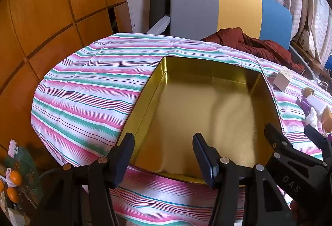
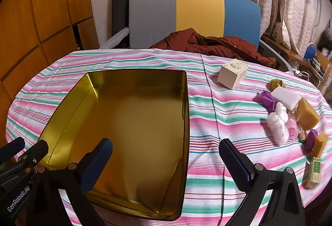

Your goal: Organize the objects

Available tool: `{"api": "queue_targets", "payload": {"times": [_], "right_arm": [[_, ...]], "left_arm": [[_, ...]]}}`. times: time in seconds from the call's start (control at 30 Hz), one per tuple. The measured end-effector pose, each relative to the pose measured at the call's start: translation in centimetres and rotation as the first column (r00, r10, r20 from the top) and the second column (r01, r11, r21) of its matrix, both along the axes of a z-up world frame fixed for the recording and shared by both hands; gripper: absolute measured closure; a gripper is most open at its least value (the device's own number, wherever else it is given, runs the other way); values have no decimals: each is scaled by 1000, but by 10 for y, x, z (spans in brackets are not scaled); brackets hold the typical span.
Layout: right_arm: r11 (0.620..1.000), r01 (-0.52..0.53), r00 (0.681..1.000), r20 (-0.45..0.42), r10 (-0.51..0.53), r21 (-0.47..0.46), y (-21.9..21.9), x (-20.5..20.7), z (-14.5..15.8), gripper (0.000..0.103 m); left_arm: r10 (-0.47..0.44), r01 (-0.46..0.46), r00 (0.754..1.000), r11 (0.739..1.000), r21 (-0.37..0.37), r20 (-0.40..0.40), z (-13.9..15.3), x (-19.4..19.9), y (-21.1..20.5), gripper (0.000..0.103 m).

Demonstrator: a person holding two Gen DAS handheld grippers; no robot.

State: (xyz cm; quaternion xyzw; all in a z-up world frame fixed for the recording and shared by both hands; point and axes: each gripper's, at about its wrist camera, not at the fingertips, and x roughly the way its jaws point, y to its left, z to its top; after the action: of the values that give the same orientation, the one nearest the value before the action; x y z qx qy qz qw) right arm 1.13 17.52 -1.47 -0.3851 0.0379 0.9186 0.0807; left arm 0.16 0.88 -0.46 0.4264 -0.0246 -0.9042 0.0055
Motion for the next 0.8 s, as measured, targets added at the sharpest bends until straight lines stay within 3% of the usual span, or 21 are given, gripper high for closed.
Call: {"api": "queue_targets", "payload": {"times": [0.8], "right_arm": [[1000,14,1000,-2,-14,1,6,4,1,0]], "left_arm": [[-2,2,1000,1000,-6,15,-4,0,2,44]]}}
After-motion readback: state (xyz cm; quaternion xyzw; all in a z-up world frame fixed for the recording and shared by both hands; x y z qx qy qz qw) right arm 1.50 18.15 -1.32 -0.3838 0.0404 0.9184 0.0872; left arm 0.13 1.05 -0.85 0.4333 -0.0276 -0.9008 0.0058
